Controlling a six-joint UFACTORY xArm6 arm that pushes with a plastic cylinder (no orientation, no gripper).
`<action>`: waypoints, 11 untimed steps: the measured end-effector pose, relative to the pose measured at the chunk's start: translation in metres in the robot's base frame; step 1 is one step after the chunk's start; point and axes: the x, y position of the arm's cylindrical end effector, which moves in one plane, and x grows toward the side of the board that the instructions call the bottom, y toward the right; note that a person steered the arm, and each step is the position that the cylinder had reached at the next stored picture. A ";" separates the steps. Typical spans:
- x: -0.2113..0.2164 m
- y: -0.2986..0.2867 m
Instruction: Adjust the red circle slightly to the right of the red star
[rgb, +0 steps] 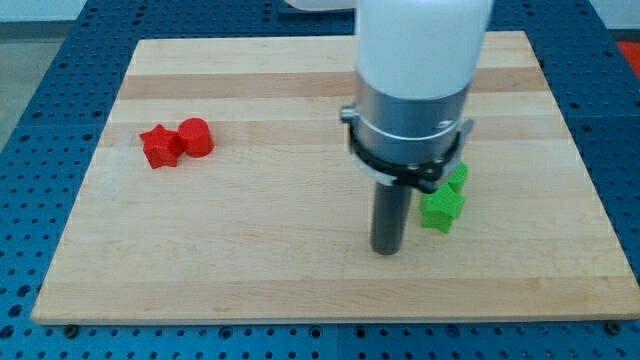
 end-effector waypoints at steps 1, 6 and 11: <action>-0.003 0.018; 0.012 -0.055; 0.013 -0.042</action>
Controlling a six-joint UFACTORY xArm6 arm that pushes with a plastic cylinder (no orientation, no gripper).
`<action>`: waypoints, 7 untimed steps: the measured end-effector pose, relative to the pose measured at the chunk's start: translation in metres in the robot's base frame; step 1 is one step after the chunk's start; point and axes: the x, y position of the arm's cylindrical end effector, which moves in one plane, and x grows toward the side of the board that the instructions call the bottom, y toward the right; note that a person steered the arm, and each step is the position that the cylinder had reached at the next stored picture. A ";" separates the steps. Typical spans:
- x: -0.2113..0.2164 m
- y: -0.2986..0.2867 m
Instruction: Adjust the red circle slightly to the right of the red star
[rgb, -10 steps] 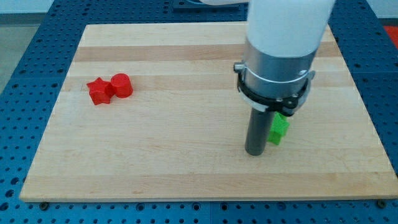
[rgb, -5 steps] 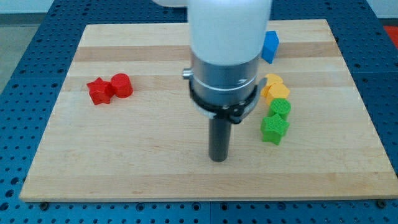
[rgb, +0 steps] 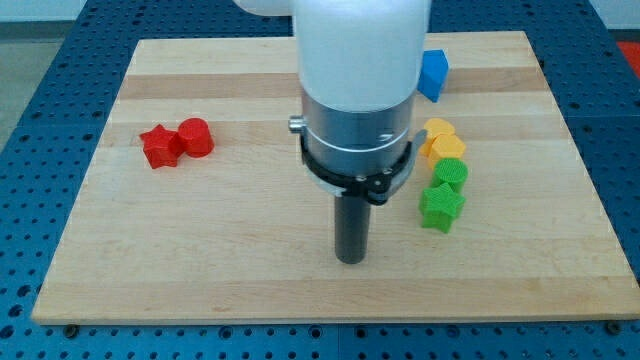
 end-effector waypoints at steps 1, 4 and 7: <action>0.003 0.011; 0.012 0.105; 0.012 0.139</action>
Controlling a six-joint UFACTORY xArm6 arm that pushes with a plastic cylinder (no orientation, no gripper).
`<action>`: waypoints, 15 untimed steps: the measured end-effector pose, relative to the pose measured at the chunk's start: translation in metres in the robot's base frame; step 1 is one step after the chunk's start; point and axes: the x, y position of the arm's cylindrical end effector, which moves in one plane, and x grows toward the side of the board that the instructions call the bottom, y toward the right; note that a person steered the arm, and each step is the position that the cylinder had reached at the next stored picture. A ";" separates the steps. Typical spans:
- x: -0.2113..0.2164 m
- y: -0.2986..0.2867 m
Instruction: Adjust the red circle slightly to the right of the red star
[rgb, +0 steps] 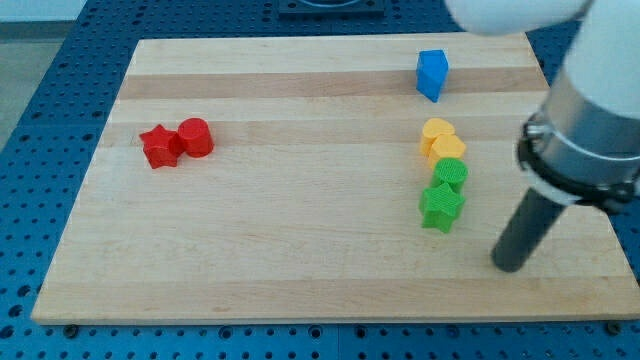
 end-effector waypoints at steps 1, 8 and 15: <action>0.012 -0.076; -0.118 -0.212; -0.210 -0.348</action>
